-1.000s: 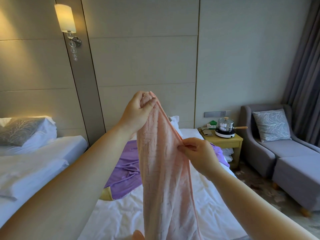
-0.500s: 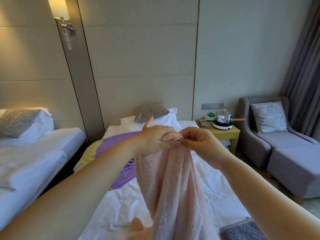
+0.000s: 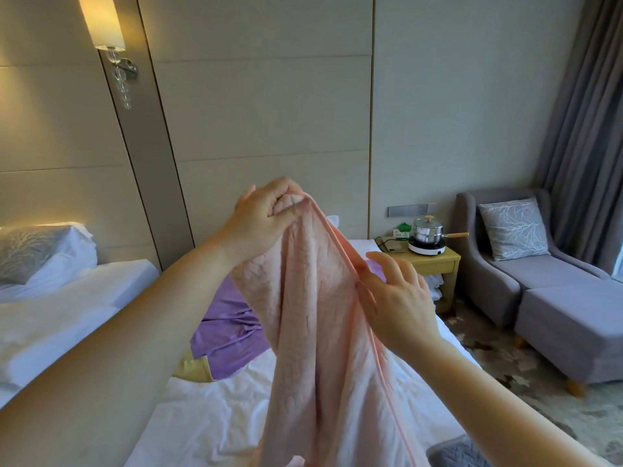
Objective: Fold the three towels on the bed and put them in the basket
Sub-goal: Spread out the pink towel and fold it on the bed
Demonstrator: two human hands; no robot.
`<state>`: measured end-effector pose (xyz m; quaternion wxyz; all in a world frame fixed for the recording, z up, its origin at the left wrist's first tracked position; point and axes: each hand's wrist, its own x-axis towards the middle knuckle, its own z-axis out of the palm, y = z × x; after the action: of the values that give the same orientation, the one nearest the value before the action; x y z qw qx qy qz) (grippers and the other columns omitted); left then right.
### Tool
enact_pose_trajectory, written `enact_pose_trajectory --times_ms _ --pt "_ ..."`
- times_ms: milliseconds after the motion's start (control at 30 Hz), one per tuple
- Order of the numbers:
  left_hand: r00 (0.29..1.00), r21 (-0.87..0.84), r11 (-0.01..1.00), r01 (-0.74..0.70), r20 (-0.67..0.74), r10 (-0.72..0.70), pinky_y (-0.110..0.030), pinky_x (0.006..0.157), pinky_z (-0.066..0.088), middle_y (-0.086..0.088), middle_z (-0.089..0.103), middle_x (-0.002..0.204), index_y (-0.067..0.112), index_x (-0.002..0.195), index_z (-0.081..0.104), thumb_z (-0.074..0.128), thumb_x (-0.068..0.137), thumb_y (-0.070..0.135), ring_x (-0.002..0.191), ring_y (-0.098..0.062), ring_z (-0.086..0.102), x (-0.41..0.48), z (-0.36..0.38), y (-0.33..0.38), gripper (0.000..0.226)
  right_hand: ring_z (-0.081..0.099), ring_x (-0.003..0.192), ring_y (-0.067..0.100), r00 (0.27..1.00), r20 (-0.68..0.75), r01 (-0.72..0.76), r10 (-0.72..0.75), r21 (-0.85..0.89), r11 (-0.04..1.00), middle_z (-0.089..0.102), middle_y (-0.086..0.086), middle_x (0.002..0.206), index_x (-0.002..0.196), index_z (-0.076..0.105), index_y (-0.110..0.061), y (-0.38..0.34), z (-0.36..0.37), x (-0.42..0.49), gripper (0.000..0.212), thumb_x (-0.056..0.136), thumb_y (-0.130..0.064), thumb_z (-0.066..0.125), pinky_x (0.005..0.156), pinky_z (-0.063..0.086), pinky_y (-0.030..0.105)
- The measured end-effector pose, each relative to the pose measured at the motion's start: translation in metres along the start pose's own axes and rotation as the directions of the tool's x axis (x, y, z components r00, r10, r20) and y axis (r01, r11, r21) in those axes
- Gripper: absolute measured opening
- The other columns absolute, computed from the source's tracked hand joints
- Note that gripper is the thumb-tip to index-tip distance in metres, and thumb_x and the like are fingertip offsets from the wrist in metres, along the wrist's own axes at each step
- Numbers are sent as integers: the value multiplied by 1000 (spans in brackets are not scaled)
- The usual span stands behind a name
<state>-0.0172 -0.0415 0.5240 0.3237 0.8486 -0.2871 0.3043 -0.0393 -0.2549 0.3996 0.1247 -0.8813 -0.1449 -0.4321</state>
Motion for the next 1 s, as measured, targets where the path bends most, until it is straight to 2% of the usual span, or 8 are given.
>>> enact_pose_trajectory --times_ms 133,300,467,567,667,767,867,1000 --pt "996 -5 999 45 -79 -45 -56 109 28 20 59 95 16 101 61 57 94 24 104 -14 57 -4 -12 1 11 63 79 29 992 -102 71 -69 16 997 67 5 98 88 73 -10 -10 -2 9 12 77 -14 73 60 51 37" --pt "975 51 991 120 -195 -108 -49 99 39 4 66 93 13 101 63 57 94 23 97 -24 61 -12 -14 -10 14 63 76 7 930 355 -322 92 671 668 68 -9 82 72 70 -31 -18 0 14 23 83 -11 65 67 46 8" --pt "945 360 900 247 -294 -142 -46 104 30 6 68 91 24 98 62 54 93 33 95 -27 60 -12 -19 -29 14 55 73 24 835 520 -550 177 786 284 62 12 74 75 70 -11 -16 -4 25 17 86 -11 57 78 51 46" --pt "955 553 780 293 -132 -265 -50 113 13 3 64 116 30 107 57 52 88 28 114 -25 52 -17 -18 -35 20 43 71 25 818 555 -576 154 796 188 51 11 71 73 68 -10 -19 -8 34 21 89 -10 54 68 39 41" --pt "966 340 932 122 173 -190 -35 112 8 11 48 139 28 126 51 53 90 37 131 -12 41 -30 5 -25 36 46 71 21 797 600 -601 69 775 195 54 4 70 69 69 -19 -23 -8 37 28 91 -10 54 67 39 31" --pt "862 10 970 245 456 -222 -28 113 20 13 55 124 21 123 55 39 99 43 118 1 47 -47 33 -10 36 47 77 21 785 620 -600 -14 766 231 54 9 78 80 66 -9 -20 -7 33 15 91 -12 56 74 40 35" --pt "833 -62 946 319 495 -249 -30 93 41 6 60 99 10 102 61 38 100 39 96 -9 53 -57 46 -11 37 54 78 15 795 607 -570 8 742 354 61 2 79 80 67 -14 -14 -5 28 14 89 -20 59 76 44 32" --pt "899 -135 959 251 399 -180 -16 65 37 16 53 72 13 85 56 46 99 28 65 3 45 -51 54 -8 23 63 84 1 869 494 -419 36 695 584 69 -13 89 84 70 -32 -7 -7 20 17 90 -20 61 80 50 16"
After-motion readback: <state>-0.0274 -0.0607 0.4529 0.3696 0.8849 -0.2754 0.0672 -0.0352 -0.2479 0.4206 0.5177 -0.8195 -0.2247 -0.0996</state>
